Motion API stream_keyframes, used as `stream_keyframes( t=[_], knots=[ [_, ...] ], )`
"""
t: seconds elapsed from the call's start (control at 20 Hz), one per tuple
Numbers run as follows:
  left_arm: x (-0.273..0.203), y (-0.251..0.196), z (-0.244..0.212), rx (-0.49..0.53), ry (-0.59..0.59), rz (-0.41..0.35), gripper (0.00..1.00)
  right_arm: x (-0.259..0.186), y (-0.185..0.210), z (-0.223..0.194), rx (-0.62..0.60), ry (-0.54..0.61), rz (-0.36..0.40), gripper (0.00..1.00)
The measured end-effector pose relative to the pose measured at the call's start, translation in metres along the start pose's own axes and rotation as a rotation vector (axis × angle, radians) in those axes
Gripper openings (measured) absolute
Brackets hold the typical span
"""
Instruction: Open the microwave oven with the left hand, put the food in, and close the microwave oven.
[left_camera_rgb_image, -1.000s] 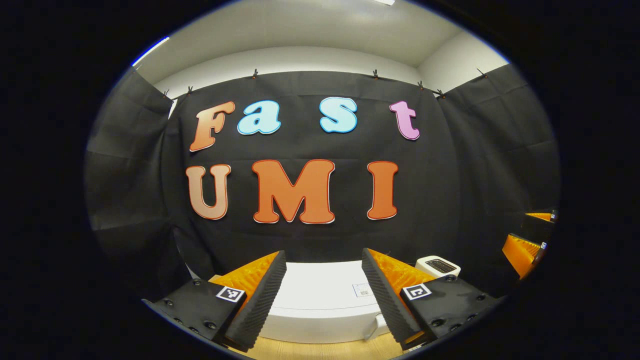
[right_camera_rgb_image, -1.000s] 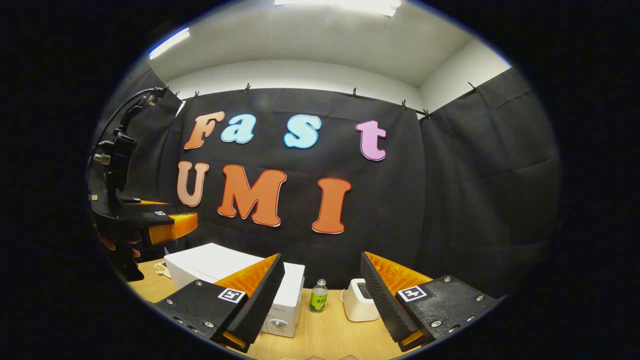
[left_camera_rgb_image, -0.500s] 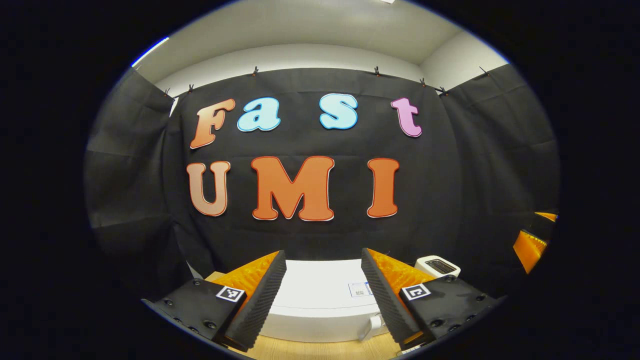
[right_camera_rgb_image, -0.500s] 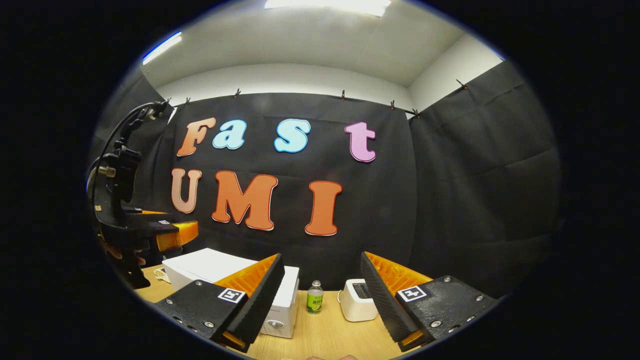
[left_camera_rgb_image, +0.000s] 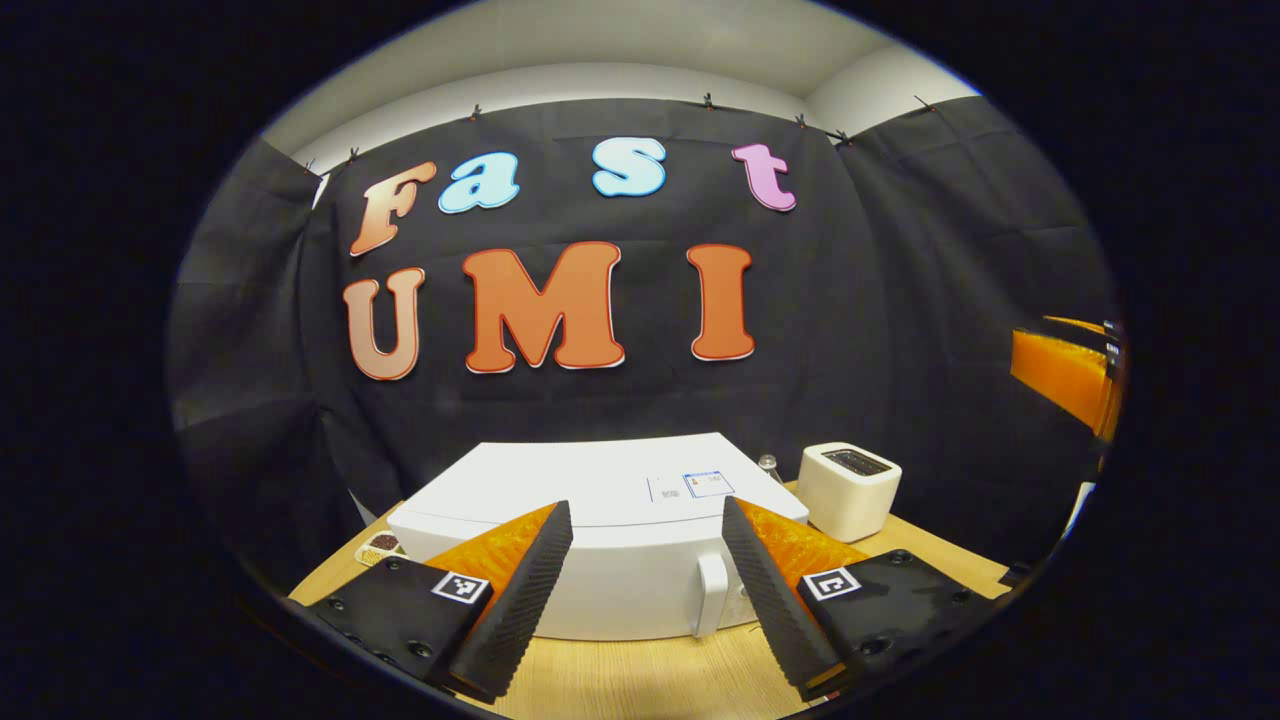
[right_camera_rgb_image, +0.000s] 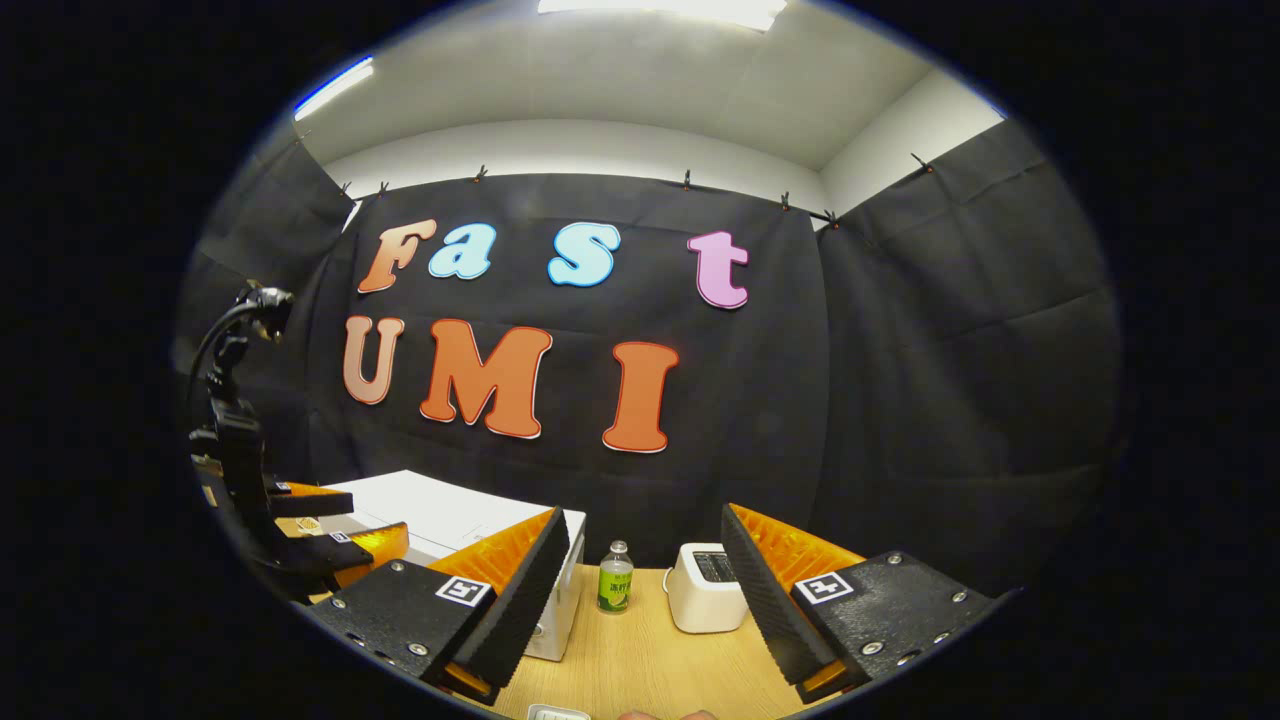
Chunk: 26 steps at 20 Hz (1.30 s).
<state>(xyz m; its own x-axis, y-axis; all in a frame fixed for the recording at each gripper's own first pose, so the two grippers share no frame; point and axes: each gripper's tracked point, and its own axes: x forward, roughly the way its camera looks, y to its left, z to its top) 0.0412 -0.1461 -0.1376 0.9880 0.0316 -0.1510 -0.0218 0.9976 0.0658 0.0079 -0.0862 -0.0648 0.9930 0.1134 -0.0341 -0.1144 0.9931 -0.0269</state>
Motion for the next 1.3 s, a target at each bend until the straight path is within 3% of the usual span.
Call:
stream_keyframes(
  t=[0.1,0.15,0.2,0.35,0.4,0.45,0.55,0.6,0.65,0.95,1.0,1.05,1.15,1.2,1.25,1.3],
  knots=[
    [0.008,-0.015,-0.026,-0.005,0.043,-0.026,0.98,-0.001,-0.011,-0.013,0.003,0.025,-0.014,0.95],
    [0.012,-0.023,-0.039,-0.009,0.066,-0.041,0.94,-0.003,-0.018,-0.018,0.001,0.039,-0.021,0.95],
    [0.016,-0.032,-0.051,-0.01,0.085,-0.051,0.98,-0.004,-0.022,-0.024,-0.003,0.05,-0.027,0.95],
    [0.028,-0.05,-0.078,0.011,0.118,-0.068,0.94,-0.01,-0.032,-0.041,-0.015,0.094,-0.039,0.95],
    [0.034,-0.053,-0.088,0.016,0.128,-0.066,0.98,-0.013,-0.034,-0.047,-0.021,0.114,-0.041,0.95],
    [0.04,-0.055,-0.098,0.02,0.138,-0.057,0.94,-0.015,-0.036,-0.052,-0.03,0.133,-0.041,0.95],
    [0.051,-0.055,-0.12,0.017,0.168,-0.033,1.0,-0.02,-0.04,-0.06,-0.054,0.164,-0.043,0.95],
    [0.056,-0.053,-0.128,0.012,0.178,-0.021,0.94,-0.024,-0.042,-0.063,-0.063,0.178,-0.046,0.95],
    [0.061,-0.052,-0.134,0.004,0.186,-0.014,1.0,-0.026,-0.044,-0.065,-0.067,0.189,-0.05,0.95],
    [0.085,-0.043,-0.15,-0.005,0.204,0.035,0.76,-0.045,-0.047,-0.088,-0.08,0.285,-0.065,0.95],
    [0.084,-0.046,-0.15,-0.017,0.198,0.02,0.65,-0.048,-0.048,-0.09,-0.08,0.295,-0.072,0.95],
    [0.087,-0.05,-0.153,-0.007,0.208,0.001,0.62,-0.052,-0.049,-0.094,-0.077,0.308,-0.077,0.95],
    [0.086,-0.052,-0.152,0.03,0.223,0.005,0.37,-0.057,-0.049,-0.1,-0.076,0.331,-0.085,0.95],
    [0.085,-0.051,-0.151,0.026,0.229,0.011,0.33,-0.058,-0.048,-0.103,-0.079,0.339,-0.085,0.95],
    [0.086,-0.05,-0.152,0.017,0.232,0.011,0.23,-0.06,-0.048,-0.105,-0.083,0.346,-0.084,0.95],
    [0.084,-0.051,-0.152,0.008,0.237,0.008,0.28,-0.062,-0.046,-0.107,-0.085,0.353,-0.08,0.95]
  ],
)
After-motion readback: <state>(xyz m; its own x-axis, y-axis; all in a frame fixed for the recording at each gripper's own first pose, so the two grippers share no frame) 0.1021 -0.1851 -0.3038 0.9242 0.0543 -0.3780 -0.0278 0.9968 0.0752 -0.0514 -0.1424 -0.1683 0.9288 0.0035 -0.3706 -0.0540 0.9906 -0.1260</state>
